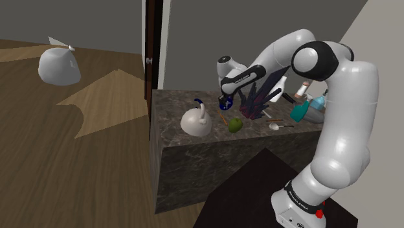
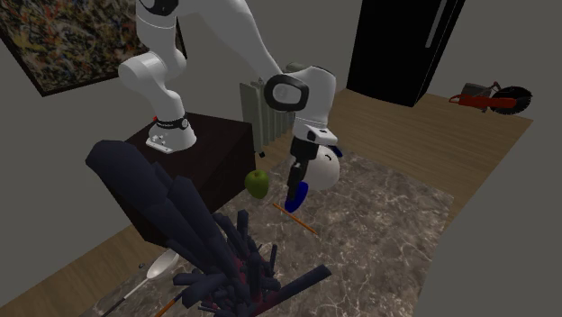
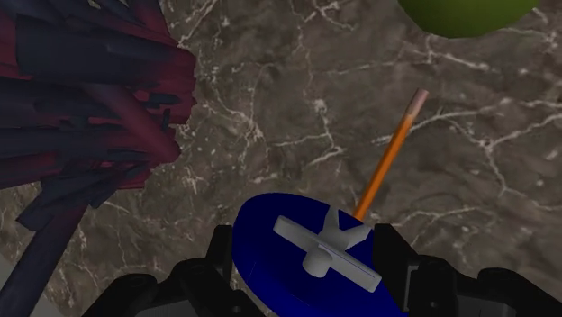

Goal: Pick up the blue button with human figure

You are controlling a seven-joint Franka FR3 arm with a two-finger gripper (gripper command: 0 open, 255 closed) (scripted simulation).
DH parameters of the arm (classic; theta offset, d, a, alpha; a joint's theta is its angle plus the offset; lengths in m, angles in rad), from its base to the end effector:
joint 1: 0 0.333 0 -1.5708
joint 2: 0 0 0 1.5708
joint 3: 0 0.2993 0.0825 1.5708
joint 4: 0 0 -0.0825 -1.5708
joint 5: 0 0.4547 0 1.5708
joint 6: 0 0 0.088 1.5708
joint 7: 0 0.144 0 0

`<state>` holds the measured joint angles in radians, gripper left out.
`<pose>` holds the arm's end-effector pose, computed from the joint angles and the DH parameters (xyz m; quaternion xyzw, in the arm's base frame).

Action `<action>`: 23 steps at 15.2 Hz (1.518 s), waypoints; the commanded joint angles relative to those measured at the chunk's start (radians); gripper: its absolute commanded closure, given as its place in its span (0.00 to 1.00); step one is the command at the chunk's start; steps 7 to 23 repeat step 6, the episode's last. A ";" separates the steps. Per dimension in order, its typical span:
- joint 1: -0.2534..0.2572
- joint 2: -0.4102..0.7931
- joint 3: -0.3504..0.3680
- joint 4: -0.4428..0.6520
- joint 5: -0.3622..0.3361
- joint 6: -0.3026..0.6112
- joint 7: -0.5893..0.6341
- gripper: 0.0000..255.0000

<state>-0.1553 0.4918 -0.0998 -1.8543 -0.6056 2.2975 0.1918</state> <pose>0.6551 -0.1999 0.1596 0.9702 -0.0069 -0.0332 0.2398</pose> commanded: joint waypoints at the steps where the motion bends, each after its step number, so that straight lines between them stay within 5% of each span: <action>1: -0.002 -0.019 0.002 -0.001 0.006 -0.015 -0.013 1.00; 23: -0.003 -0.045 0.005 0.003 0.015 -0.042 -0.031 1.00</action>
